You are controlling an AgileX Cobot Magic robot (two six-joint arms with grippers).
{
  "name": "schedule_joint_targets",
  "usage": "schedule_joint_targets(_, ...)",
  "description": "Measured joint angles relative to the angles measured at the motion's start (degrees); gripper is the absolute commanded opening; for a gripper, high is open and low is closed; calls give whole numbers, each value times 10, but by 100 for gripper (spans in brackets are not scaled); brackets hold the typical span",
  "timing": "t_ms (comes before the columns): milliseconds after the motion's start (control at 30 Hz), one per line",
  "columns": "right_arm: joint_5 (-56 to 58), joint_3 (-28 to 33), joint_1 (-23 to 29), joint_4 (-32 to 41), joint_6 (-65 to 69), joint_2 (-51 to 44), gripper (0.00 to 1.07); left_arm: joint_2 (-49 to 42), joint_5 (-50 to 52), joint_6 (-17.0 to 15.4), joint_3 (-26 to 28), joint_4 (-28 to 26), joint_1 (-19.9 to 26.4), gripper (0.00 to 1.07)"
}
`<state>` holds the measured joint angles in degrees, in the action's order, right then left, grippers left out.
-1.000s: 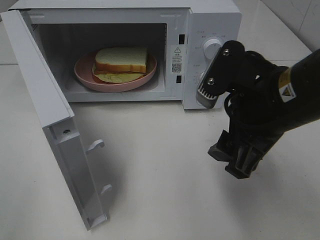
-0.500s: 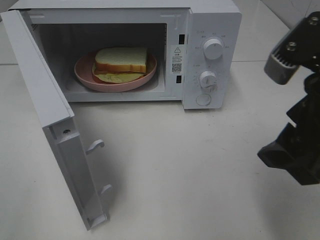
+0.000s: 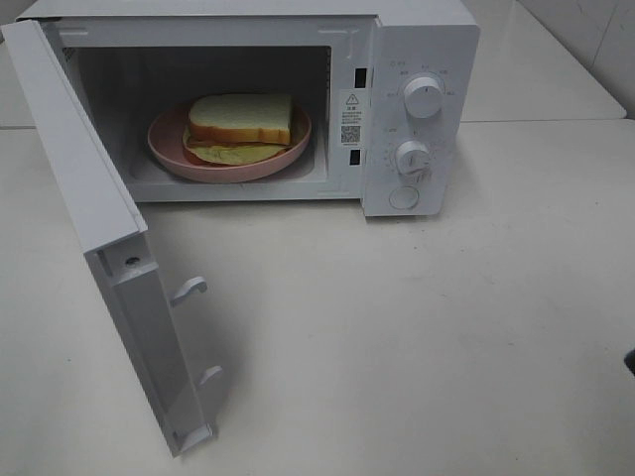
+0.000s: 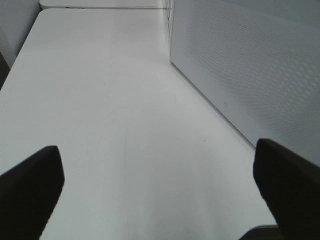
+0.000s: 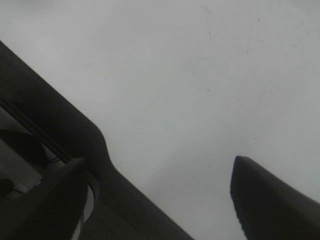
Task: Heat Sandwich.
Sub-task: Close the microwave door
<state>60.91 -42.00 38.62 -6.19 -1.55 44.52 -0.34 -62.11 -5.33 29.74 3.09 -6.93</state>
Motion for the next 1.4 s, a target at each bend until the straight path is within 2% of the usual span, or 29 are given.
schedule_joint_targets(133,33,0,-23,2,8,-38,76,0,0,0,0,0,0,98)
schedule_joint_targets(267,49,0,-89,1,9,-78,76,0,0,0,0,0,0,98)
schedule_joint_targets(467,49,1,-148,1,21,-122,76,0,0,0,0,0,0,98)
schedule_joint_targets(533,49,17,-183,1,22,-150,76,0,0,0,0,0,0,98)
schedule_joint_targets(700,38,66,-231,1,36,-203,76,0,0,0,0,0,0,98)
schedule_joint_targets(867,19,107,-272,2,49,-261,76,0,0,0,0,0,0,98)
schedule_joint_targets(1200,-32,128,-339,28,49,-364,76,0,0,0,0,0,0,98)
schedule_joint_targets(1400,-34,135,-356,30,47,-401,76,0,0,0,0,0,0,98)
